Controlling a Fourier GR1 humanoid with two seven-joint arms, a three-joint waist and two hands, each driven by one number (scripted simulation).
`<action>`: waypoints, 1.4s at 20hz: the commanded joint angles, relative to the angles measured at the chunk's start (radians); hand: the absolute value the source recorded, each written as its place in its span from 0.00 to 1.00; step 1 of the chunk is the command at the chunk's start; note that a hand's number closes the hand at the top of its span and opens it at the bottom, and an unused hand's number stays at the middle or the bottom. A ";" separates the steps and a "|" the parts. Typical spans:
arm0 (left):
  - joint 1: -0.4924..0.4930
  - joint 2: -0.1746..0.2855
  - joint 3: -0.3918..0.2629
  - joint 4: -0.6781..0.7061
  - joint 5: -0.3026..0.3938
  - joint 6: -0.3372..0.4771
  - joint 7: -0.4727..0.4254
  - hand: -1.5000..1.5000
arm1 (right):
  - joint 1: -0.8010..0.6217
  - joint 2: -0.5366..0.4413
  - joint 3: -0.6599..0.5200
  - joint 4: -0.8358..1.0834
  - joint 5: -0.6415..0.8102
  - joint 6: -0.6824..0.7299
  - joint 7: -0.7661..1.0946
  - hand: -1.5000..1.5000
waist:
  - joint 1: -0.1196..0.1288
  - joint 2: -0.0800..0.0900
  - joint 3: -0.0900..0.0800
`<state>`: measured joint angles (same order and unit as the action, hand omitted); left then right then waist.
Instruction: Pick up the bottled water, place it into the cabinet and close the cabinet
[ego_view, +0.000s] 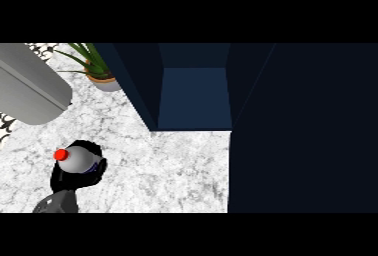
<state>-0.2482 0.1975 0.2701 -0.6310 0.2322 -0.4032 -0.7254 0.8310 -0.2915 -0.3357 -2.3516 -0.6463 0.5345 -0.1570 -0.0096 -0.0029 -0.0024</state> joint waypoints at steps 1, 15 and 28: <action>0.005 -0.061 -0.010 -0.069 -0.004 0.088 -0.019 1.00 | 0.040 0.026 0.016 -0.211 -0.089 -0.067 0.089 0.00 | 0.003 0.000 0.001; 0.025 -0.196 -0.237 -0.507 0.005 0.292 0.304 1.00 | 0.084 -0.017 -0.022 -0.256 -0.136 -0.080 0.093 0.00 | 0.006 -0.002 0.001; -0.168 -0.197 -0.520 -0.558 0.059 0.776 0.417 1.00 | 0.083 -0.022 -0.071 -0.185 -0.183 -0.004 0.035 0.00 | -0.029 0.000 0.001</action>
<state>-0.3357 0.0015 -0.2195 -1.2134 0.3008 0.2668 -0.3475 0.8352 -0.3578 -0.4019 -2.3473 -0.7245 0.5357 -0.1542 -0.0225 -0.0022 -0.0014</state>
